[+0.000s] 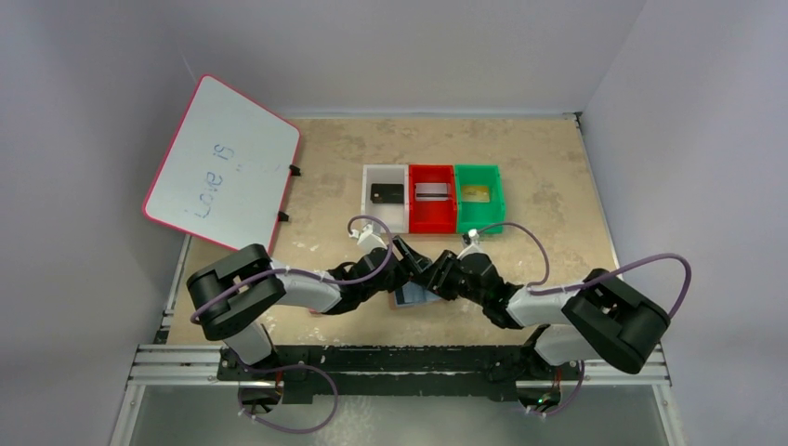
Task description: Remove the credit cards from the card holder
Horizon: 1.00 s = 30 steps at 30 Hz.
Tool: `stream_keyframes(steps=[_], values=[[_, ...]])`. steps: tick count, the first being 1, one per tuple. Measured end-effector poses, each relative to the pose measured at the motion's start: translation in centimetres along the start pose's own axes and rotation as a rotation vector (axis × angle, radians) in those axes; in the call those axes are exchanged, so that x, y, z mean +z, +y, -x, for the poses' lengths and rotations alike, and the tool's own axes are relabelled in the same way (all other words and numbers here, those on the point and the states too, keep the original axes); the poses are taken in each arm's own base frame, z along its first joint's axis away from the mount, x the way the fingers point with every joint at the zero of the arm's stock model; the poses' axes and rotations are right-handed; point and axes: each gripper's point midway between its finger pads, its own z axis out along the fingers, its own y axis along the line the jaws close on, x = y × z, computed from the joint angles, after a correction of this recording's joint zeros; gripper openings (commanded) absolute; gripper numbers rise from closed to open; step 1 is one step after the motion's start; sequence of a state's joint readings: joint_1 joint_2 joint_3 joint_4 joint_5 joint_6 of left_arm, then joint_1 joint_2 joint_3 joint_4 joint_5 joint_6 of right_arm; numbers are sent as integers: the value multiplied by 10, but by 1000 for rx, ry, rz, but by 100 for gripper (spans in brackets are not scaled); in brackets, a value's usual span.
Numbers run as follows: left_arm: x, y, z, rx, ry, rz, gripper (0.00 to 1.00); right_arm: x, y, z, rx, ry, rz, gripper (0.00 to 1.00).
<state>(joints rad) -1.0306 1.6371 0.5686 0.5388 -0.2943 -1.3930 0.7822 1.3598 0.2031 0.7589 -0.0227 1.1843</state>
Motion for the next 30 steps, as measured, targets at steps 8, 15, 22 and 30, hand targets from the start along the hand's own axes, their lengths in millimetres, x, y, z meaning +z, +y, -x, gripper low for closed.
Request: stream_keyframes(steps=[8, 15, 22, 30], values=[[1, -6, 0, -6, 1, -13, 69, -10, 4, 4, -37, -9, 4, 54], [4, -18, -1, -9, 5, -36, 68, -25, 13, 8, -86, -21, 25, 57], [12, -27, -12, -2, 34, -47, 68, -40, 11, 12, -98, -38, 3, 47], [26, -27, -28, 12, 74, -35, 67, -63, 3, 29, -64, -138, -47, 37]])
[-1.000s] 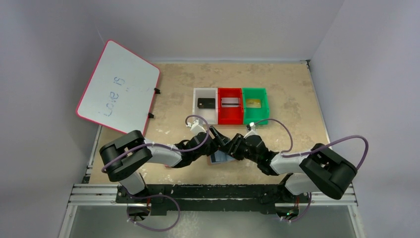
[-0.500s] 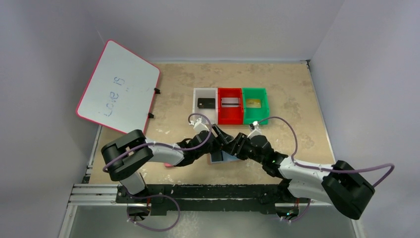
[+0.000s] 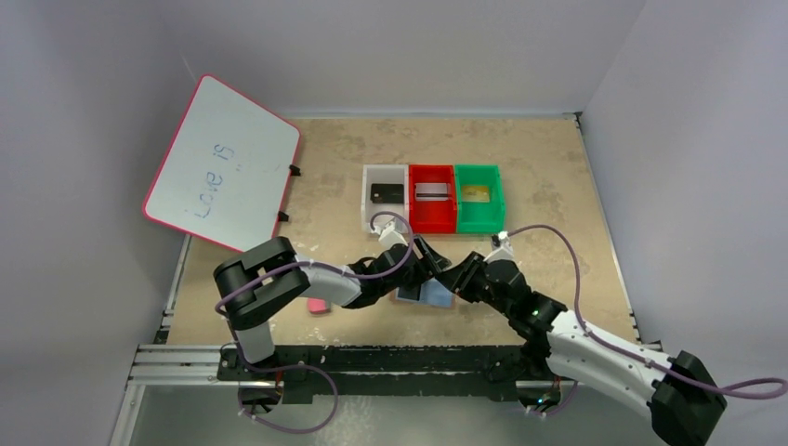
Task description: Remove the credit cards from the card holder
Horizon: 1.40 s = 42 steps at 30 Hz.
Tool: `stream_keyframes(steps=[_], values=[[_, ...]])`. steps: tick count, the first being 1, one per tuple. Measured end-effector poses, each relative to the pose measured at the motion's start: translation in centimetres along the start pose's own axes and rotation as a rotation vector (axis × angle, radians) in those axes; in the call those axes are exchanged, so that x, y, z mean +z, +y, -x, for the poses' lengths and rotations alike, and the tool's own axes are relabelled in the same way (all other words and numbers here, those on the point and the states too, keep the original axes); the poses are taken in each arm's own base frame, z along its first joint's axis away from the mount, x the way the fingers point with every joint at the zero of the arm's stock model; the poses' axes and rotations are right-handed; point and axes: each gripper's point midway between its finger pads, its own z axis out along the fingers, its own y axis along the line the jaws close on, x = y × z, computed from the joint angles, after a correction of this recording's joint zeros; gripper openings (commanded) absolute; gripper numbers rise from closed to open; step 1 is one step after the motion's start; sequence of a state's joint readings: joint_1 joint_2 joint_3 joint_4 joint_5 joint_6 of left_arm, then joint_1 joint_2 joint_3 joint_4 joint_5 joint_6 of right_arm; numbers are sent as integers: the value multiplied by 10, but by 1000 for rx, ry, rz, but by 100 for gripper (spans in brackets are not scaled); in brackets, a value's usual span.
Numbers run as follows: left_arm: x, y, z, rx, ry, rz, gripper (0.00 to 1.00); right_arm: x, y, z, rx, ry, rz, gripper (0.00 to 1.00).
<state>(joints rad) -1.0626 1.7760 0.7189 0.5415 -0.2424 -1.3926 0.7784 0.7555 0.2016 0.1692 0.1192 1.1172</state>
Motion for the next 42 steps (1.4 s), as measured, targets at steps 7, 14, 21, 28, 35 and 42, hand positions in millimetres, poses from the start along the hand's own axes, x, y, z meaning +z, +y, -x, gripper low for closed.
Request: stream_keyframes(steps=[7, 14, 21, 28, 35, 42], values=[[0, 1, -5, 19, 12, 13, 68, -6, -9, 7, 14, -41, -40, 33], [-16, -5, 7, 76, -29, 43, 70, -1, -18, 1, -2, -14, -76, 34], [-49, -22, 45, 99, -163, 51, 70, 15, -29, -18, -32, 83, -142, 42], [-77, 19, 62, 151, -231, 178, 70, 25, 2, -9, -75, 80, -59, 43], [-105, 45, 75, 176, -275, 239, 70, 28, 22, -15, -101, 117, 41, 40], [-106, 45, 73, 200, -261, 235, 67, 42, 2, -42, -102, 235, -10, 37]])
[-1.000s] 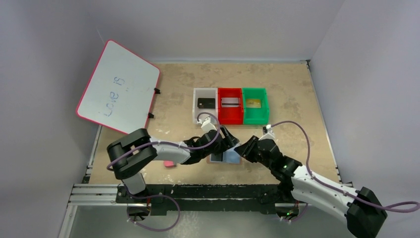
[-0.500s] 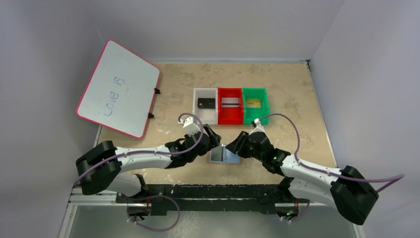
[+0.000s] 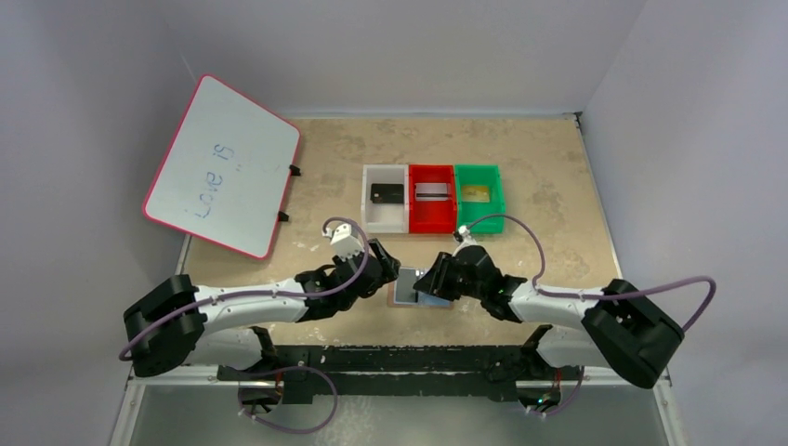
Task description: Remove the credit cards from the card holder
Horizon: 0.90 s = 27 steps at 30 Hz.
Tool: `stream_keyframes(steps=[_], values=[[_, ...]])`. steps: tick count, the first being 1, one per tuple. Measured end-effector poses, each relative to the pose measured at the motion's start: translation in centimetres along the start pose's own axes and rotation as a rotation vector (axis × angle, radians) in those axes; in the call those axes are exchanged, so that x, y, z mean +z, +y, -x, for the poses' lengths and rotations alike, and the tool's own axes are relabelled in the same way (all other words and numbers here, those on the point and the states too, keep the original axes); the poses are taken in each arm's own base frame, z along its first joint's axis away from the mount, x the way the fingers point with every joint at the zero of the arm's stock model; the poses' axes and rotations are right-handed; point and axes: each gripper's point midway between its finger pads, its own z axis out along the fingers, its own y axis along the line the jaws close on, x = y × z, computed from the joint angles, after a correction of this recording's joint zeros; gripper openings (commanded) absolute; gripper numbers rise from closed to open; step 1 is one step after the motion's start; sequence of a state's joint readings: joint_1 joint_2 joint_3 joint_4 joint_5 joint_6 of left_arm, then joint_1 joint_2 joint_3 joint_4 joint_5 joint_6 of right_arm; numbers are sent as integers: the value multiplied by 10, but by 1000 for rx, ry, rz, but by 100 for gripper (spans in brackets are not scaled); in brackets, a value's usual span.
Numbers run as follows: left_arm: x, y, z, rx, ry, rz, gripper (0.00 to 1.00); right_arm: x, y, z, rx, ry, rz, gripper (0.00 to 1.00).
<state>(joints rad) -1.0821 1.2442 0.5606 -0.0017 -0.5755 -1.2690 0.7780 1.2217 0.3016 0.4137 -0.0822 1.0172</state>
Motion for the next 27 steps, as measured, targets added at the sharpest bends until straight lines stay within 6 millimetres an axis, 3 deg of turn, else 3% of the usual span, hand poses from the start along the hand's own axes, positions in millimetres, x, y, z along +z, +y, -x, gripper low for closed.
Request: stream_keyframes(steps=[6, 11, 18, 25, 27], values=[[11, 11, -23, 70, 72, 32, 64, 11, -6, -8, 25, 38, -20, 35], [19, 9, -38, 106, 128, 34, 59, 15, -5, -7, 43, 34, -15, 32], [23, -3, -45, 117, 162, 10, 56, 17, -4, -5, 59, 26, -13, 31], [26, 1, -49, 133, 171, 26, 55, 16, -3, -5, 59, 23, -12, 32], [31, 6, -55, 144, 180, 45, 50, 16, -2, -4, 59, 22, -9, 31]])
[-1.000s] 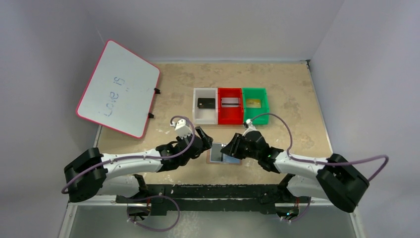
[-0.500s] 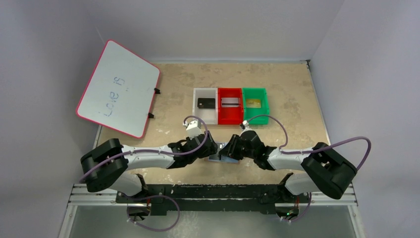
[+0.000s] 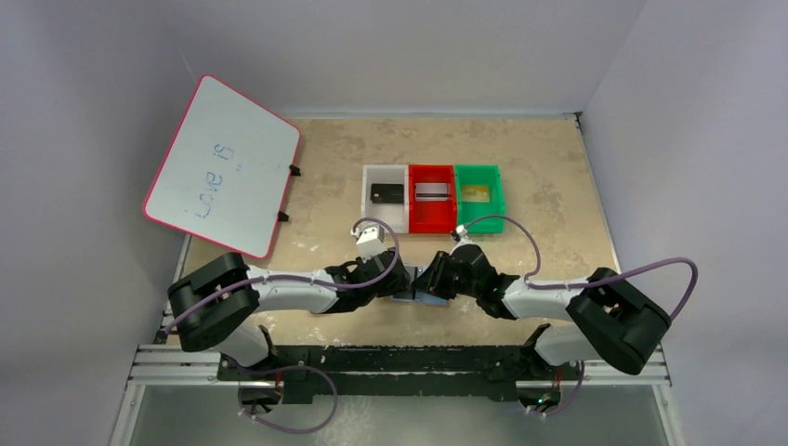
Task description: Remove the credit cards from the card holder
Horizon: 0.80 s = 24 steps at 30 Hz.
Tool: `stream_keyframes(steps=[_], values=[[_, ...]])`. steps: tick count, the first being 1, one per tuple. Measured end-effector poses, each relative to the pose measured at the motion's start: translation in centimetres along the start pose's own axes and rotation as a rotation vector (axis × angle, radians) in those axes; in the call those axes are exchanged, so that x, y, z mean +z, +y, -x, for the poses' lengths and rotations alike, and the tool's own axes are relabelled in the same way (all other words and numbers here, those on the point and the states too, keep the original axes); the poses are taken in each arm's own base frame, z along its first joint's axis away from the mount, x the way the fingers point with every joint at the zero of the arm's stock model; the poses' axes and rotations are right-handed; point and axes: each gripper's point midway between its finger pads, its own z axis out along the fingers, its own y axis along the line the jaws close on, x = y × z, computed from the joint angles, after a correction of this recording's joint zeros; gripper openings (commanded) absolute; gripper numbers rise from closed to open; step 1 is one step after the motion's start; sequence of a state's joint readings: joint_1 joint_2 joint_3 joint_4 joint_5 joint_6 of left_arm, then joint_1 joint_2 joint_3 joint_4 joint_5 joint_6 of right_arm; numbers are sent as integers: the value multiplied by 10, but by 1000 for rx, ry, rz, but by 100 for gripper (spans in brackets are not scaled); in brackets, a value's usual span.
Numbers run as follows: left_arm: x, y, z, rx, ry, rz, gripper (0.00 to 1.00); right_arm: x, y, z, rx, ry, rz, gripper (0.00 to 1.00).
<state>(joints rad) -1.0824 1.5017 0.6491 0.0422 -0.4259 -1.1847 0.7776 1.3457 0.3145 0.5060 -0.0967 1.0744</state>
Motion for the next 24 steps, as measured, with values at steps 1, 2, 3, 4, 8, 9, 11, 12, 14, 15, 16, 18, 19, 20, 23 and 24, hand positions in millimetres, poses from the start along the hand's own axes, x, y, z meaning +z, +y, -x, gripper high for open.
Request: stream_keyframes(steps=[1, 2, 3, 4, 8, 9, 11, 12, 14, 15, 16, 18, 19, 20, 23, 24], values=[[3, 2, -2, 4, 3, 9, 49, 0, 0, 0, 0, 0, 1, 31], [5, 0, -2, 2, 2, 5, 46, -1, 1, 0, -1, -1, 4, 30], [6, -2, -2, 1, 1, 2, 43, -1, 2, 1, -2, -4, 7, 29], [8, -2, -3, 3, 2, 5, 41, -2, 3, 2, -3, -6, 11, 29], [11, -1, -4, 14, -1, 28, 35, -3, 2, 5, -8, -20, 6, 27], [12, 0, -4, 16, -3, 33, 35, -2, 1, 6, -7, -23, 1, 27], [12, 0, -4, 19, -8, 37, 33, -2, 0, 6, -6, -26, -4, 26], [12, 0, -4, 19, -10, 39, 32, -2, 0, 6, -5, -28, -7, 26], [11, 1, -4, 20, -13, 44, 29, -1, -2, 6, 2, -28, -12, 25], [11, 2, -4, 21, -14, 48, 28, -1, -3, 6, 9, -26, -17, 25], [11, 3, -4, 23, -15, 51, 27, 0, -4, 6, 13, -26, -20, 25], [12, 5, -4, 26, -18, 58, 24, 0, -4, 6, 31, -30, -24, 25], [12, 5, -4, 28, -18, 61, 23, 0, -5, 7, 41, -35, -27, 25], [12, 5, -4, 31, -19, 65, 22, 0, -6, 8, 60, -38, -29, 22], [12, 7, -5, 41, -23, 77, 19, 0, -9, 10, 88, -48, -22, 19], [12, 7, -5, 45, -24, 80, 18, -1, -12, 10, 100, -50, -17, 18]])
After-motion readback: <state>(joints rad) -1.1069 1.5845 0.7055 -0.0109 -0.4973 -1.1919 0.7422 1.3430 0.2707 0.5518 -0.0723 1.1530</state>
